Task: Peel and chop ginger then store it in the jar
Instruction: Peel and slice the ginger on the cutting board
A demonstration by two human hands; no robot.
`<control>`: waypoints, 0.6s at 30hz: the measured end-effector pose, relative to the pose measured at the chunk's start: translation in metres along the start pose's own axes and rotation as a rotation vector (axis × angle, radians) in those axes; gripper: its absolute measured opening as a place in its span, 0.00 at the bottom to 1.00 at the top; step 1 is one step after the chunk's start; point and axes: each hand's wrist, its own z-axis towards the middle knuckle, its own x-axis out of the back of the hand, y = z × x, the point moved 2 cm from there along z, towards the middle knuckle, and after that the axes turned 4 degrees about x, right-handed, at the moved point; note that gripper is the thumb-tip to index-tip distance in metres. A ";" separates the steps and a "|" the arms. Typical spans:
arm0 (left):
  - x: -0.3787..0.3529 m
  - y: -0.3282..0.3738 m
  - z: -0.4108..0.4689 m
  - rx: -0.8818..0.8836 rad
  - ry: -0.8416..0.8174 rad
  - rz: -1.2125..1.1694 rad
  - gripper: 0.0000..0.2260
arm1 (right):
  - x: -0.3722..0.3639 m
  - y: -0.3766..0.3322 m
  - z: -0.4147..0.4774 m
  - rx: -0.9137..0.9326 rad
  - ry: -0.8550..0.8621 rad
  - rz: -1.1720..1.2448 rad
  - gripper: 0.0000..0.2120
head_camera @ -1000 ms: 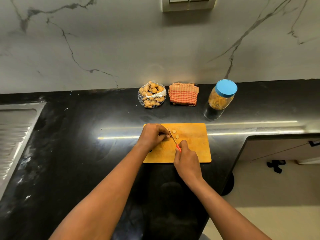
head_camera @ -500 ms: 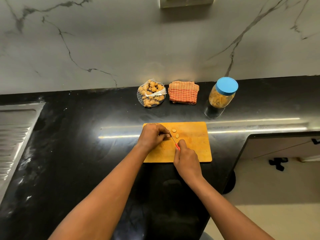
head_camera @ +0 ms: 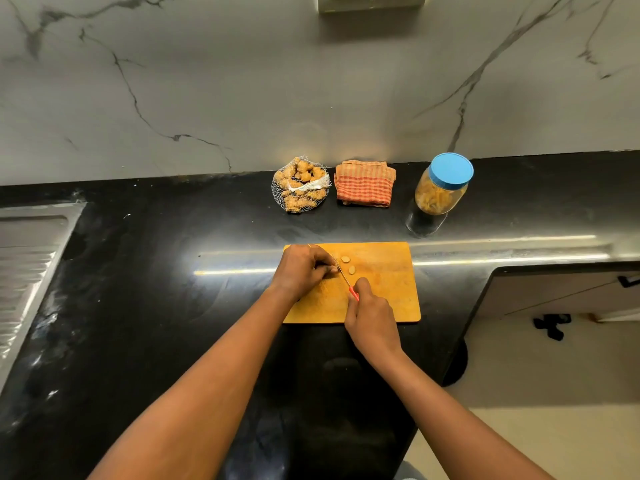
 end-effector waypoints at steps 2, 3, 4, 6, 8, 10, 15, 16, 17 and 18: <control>0.000 0.000 -0.001 -0.001 0.003 0.000 0.06 | -0.001 -0.003 0.003 -0.010 -0.006 -0.016 0.06; 0.001 0.000 0.000 0.000 0.004 -0.002 0.06 | -0.002 -0.003 0.001 -0.021 -0.011 -0.017 0.06; 0.000 -0.001 0.000 0.003 0.004 -0.004 0.07 | -0.002 -0.002 -0.002 -0.030 -0.017 -0.016 0.05; 0.000 -0.001 0.000 0.005 0.004 -0.004 0.07 | 0.000 -0.001 -0.008 -0.039 -0.033 -0.015 0.05; 0.000 0.000 -0.001 0.005 0.007 -0.010 0.06 | 0.002 -0.001 -0.007 -0.030 -0.037 -0.028 0.04; 0.000 0.000 -0.002 0.012 0.010 -0.020 0.06 | 0.003 -0.003 -0.001 -0.029 -0.037 -0.041 0.04; 0.000 -0.001 -0.001 0.019 0.006 0.007 0.08 | 0.004 0.001 -0.013 -0.069 -0.046 -0.043 0.05; 0.001 -0.002 -0.001 0.014 0.007 0.014 0.08 | 0.004 0.003 -0.015 -0.080 -0.044 -0.041 0.05; 0.000 -0.002 -0.001 0.008 0.007 0.018 0.08 | 0.005 0.003 -0.016 -0.090 -0.039 -0.035 0.05; 0.001 -0.001 -0.001 0.000 0.004 0.020 0.08 | 0.005 0.002 -0.016 -0.099 -0.033 -0.031 0.05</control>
